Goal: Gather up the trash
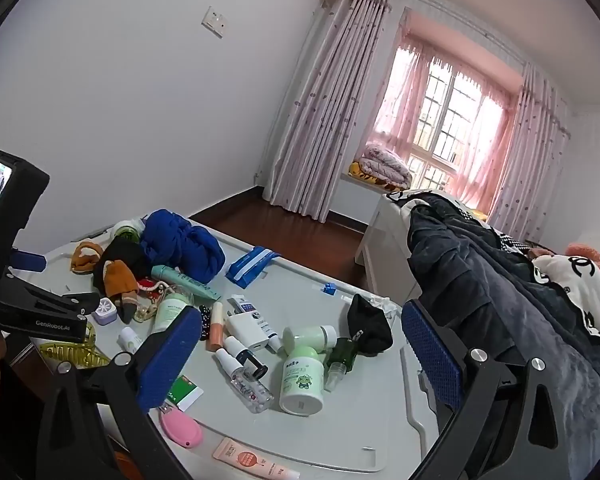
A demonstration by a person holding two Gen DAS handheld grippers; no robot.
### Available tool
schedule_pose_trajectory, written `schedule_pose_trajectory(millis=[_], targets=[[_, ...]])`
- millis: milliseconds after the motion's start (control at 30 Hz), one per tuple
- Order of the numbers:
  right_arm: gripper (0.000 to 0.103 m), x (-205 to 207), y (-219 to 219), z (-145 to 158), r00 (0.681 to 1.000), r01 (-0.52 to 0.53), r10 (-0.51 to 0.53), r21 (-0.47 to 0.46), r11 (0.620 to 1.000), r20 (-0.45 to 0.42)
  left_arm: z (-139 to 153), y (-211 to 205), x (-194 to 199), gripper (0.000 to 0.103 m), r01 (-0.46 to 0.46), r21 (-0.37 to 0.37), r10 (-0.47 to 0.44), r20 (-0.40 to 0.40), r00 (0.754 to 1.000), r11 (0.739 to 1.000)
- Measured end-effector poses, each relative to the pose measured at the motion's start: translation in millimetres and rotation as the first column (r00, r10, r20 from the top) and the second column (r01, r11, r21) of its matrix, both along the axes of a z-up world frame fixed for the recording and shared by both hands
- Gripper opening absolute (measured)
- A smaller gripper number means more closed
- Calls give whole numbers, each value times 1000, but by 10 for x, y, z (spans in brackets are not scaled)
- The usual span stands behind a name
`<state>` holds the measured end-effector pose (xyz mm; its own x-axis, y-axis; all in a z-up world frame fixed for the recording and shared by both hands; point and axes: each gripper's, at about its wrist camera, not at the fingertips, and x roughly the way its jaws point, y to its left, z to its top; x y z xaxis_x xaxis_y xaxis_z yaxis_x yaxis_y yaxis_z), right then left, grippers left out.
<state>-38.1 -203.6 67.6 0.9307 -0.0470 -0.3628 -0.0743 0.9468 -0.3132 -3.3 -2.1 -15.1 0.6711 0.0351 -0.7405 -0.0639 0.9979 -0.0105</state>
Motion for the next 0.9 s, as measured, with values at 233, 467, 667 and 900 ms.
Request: schedule_pose_trajectory(millis=[233,467,667,900], targets=[[98,73,-14,-44,1000,-2,2,1,1000,-21,43,-75,31,97,8,60,-7,-8,1000,998],[98,73,-15,-61,1000,-2,2,1,1000,-23,44,-91,6,97,12,88,-13,3,1000,996],[98,76,-5,-56,1000,-3,3,-1,1000,-24,44,-82,3,97,12,75,-12,-4,1000,997],[98,79,1,-52,1000,-2,2,-1,1000,-24,45,-73,5,97,12,70,-12,-2,1000,997]])
